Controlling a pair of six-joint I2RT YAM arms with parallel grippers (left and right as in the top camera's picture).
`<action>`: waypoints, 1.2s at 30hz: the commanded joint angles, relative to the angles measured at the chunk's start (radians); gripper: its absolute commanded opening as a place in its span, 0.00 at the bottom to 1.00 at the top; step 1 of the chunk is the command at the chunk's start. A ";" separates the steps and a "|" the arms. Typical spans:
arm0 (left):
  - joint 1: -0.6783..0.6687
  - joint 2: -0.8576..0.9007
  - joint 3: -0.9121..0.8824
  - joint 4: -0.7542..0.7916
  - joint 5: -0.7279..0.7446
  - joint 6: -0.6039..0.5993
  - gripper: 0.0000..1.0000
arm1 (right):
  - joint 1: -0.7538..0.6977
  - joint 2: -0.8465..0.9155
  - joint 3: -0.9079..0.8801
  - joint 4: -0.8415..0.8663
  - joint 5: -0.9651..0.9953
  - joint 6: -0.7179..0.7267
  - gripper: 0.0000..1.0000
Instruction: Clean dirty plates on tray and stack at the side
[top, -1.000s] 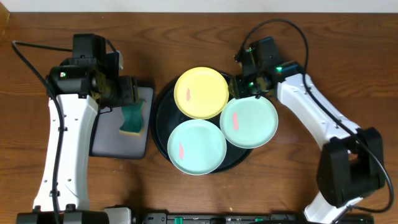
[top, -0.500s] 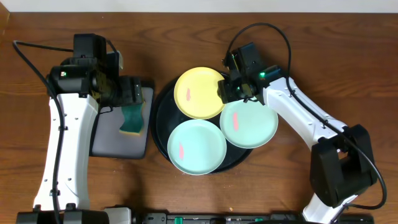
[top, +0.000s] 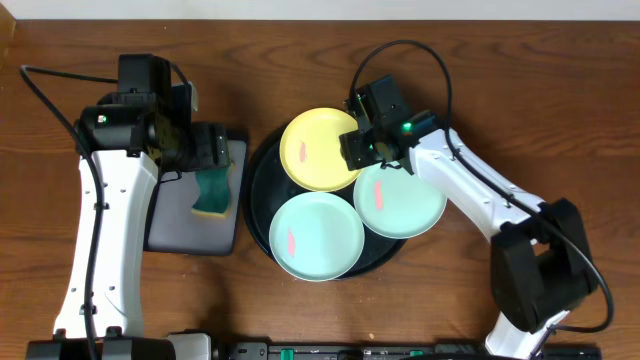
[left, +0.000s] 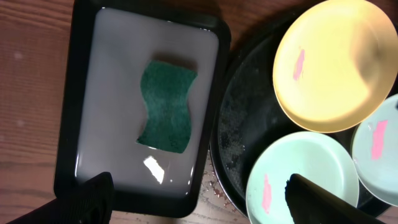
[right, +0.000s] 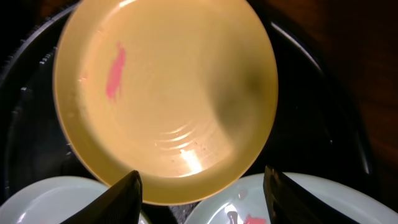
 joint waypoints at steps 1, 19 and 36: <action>-0.003 0.006 -0.009 -0.003 -0.005 0.002 0.89 | 0.009 0.042 0.012 0.008 0.035 0.010 0.60; -0.003 0.006 -0.009 0.034 -0.005 0.002 0.89 | 0.009 0.055 0.012 0.012 0.035 0.010 0.63; -0.003 0.006 -0.009 0.058 -0.005 0.002 0.89 | 0.009 0.055 0.012 0.003 0.035 0.010 0.74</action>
